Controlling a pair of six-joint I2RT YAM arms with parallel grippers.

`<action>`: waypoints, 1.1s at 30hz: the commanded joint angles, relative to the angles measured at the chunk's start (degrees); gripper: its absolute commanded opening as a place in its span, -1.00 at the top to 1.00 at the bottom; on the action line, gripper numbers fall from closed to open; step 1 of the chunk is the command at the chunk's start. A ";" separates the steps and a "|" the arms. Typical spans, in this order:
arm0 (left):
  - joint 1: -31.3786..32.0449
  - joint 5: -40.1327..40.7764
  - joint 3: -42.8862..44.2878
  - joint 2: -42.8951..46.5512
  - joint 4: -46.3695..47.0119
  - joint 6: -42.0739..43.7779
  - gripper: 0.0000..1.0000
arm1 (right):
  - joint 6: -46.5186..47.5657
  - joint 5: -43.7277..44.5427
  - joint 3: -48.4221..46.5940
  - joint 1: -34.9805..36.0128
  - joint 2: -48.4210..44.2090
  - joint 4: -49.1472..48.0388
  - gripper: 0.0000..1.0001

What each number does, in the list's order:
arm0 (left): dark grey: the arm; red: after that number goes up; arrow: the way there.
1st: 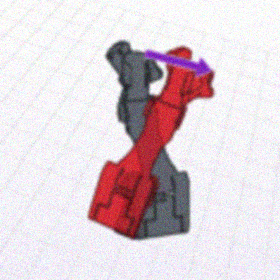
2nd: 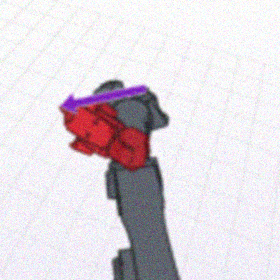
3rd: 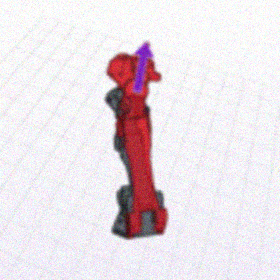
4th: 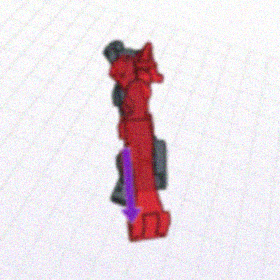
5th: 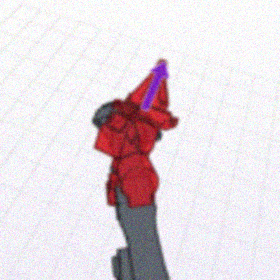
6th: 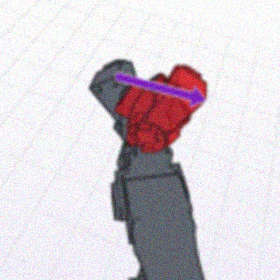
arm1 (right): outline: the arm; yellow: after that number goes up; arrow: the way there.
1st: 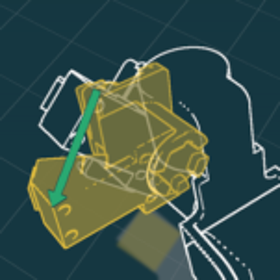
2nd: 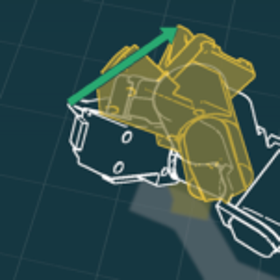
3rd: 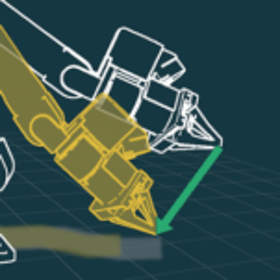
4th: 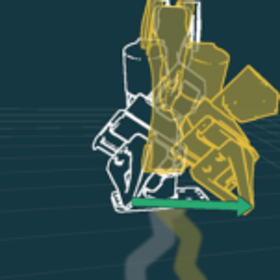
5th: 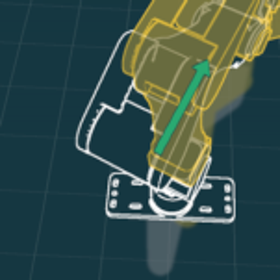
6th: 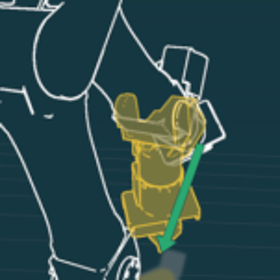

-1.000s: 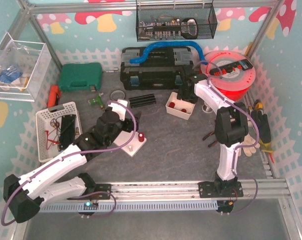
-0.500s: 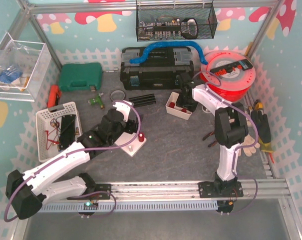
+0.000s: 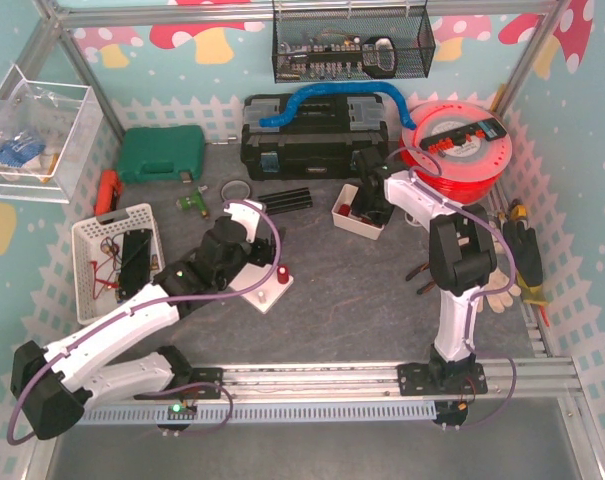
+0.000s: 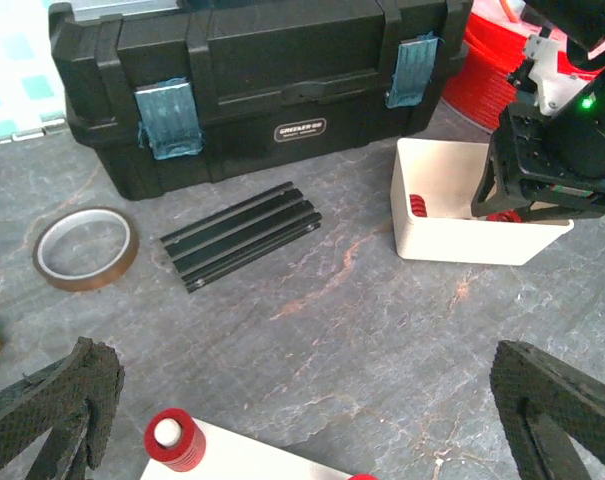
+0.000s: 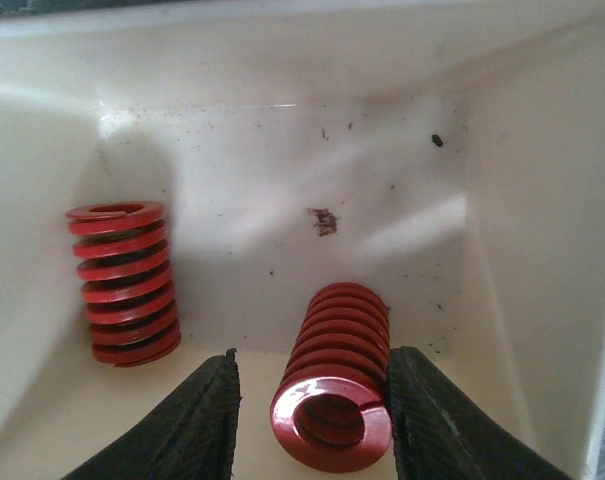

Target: Install the large spring

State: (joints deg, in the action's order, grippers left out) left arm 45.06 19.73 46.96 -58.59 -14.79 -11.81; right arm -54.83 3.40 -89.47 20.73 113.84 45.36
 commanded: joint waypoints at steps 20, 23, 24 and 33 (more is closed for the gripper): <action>-0.40 1.57 0.97 2.27 -0.60 -0.78 -0.98 | -0.35 3.57 0.25 0.71 0.40 0.26 0.65; -0.94 1.76 1.12 2.04 -0.62 -1.08 -0.98 | 1.07 5.75 -0.69 0.71 -0.79 0.25 0.66; -1.20 1.65 1.12 2.04 -0.64 -1.27 -0.98 | 1.91 6.73 -1.04 0.71 -1.15 0.22 0.66; -5.51 1.30 -0.26 4.55 1.31 -4.44 -0.99 | 12.35 10.91 -0.23 0.71 -9.06 -3.88 0.75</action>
State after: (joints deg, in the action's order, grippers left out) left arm 41.30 20.40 46.96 -55.99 -14.72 -13.67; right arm -48.64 11.60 -88.88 21.28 110.93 44.29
